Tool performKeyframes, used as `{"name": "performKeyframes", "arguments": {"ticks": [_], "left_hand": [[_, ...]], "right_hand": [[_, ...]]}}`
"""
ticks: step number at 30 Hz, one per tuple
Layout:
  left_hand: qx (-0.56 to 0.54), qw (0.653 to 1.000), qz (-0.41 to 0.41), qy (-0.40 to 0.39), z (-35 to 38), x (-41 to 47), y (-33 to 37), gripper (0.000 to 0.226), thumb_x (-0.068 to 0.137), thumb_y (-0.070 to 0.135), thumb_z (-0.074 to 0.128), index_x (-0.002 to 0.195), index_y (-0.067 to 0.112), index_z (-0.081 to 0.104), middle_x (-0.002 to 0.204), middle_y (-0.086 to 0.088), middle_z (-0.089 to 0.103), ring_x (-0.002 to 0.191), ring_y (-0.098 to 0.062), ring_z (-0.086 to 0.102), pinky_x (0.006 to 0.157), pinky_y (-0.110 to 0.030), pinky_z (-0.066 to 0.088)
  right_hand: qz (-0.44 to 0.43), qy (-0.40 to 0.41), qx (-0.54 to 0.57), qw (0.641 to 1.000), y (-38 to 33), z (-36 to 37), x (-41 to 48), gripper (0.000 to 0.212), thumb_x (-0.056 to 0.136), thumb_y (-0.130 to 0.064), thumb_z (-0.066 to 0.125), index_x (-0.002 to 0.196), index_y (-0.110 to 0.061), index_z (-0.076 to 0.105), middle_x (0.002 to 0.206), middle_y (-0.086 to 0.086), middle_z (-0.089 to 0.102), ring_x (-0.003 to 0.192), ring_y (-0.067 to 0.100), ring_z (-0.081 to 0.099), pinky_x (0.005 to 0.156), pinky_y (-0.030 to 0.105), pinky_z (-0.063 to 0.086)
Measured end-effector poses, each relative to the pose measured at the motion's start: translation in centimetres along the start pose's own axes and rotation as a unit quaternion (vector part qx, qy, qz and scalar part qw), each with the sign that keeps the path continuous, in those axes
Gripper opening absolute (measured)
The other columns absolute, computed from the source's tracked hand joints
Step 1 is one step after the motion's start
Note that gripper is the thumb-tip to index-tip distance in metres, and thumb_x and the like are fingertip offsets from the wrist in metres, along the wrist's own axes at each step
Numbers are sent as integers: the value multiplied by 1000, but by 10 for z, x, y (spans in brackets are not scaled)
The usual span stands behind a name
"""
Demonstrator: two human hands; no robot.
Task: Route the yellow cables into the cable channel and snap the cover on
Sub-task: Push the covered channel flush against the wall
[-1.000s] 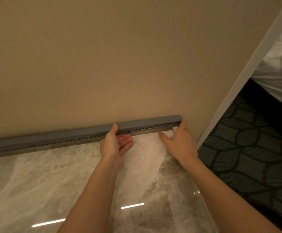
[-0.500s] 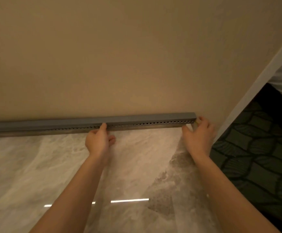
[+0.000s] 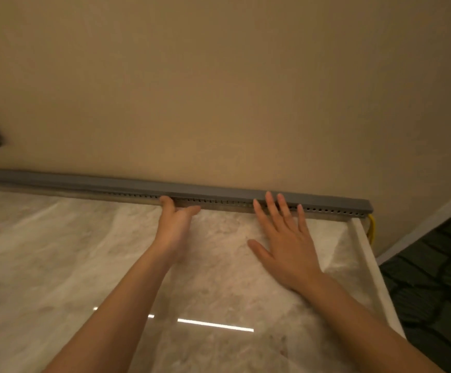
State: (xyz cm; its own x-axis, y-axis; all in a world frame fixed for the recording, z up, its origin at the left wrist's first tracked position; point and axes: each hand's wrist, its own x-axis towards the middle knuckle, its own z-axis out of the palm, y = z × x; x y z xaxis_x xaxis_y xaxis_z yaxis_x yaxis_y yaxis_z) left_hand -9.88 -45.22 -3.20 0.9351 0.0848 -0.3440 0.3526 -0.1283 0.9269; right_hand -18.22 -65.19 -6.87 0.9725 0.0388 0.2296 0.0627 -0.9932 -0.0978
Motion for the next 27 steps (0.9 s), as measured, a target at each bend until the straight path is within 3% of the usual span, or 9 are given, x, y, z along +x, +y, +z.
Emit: {"name": "performKeyframes", "arguments": {"ticks": [1,5,8,12,16,20,27], "left_hand": [[5,1000,-1,-8,-4,0,0,82,89,22,57,148,14,1,123,4,38,134,-21,30,91,-26,26],[52,998,8,-19,-25,-3,8,72,89,25,58,146,10,18,146,-5,36,133,-25,35,100,-30,32],[102,993,37,-46,-52,-3,16,72,88,29,59,147,13,20,152,-5,26,137,-25,30,108,-36,30],[126,985,90,-82,-115,2,28,72,88,29,59,147,15,20,154,-2,24,139,-18,25,106,-30,26],[161,974,142,-71,-236,25,32,70,88,29,59,146,16,22,153,-2,26,139,-17,27,107,-28,26],[211,960,172,-61,-306,37,29,65,88,28,57,145,19,26,152,-2,29,137,-17,29,98,-24,27],[332,926,169,-65,-456,77,30,69,90,31,55,147,16,20,156,-5,16,143,-20,11,116,-34,14]], "right_hand": [[8,3,-14,1000,-5,-1,1,70,91,-57,29,147,-31,-4,154,-1,-11,142,18,-16,113,40,-15],[21,0,6,1000,-46,-7,13,69,91,-50,38,148,-24,7,157,10,4,144,21,-8,115,40,-11],[7,5,36,999,-88,-13,31,67,92,-49,37,148,-22,11,154,8,20,144,23,1,116,39,-6],[-24,32,61,997,-155,-14,63,66,92,-46,41,147,-21,16,149,8,31,142,24,14,116,40,4],[-26,44,93,994,-272,-6,97,64,92,-45,44,146,-19,21,148,7,32,140,25,18,114,39,13],[-25,22,110,993,-337,-3,121,61,93,-46,41,145,-19,23,148,7,31,139,24,21,114,39,19],[-48,-7,114,992,-485,-4,179,60,92,-43,45,144,-20,26,147,7,33,136,24,26,110,39,25]]}}
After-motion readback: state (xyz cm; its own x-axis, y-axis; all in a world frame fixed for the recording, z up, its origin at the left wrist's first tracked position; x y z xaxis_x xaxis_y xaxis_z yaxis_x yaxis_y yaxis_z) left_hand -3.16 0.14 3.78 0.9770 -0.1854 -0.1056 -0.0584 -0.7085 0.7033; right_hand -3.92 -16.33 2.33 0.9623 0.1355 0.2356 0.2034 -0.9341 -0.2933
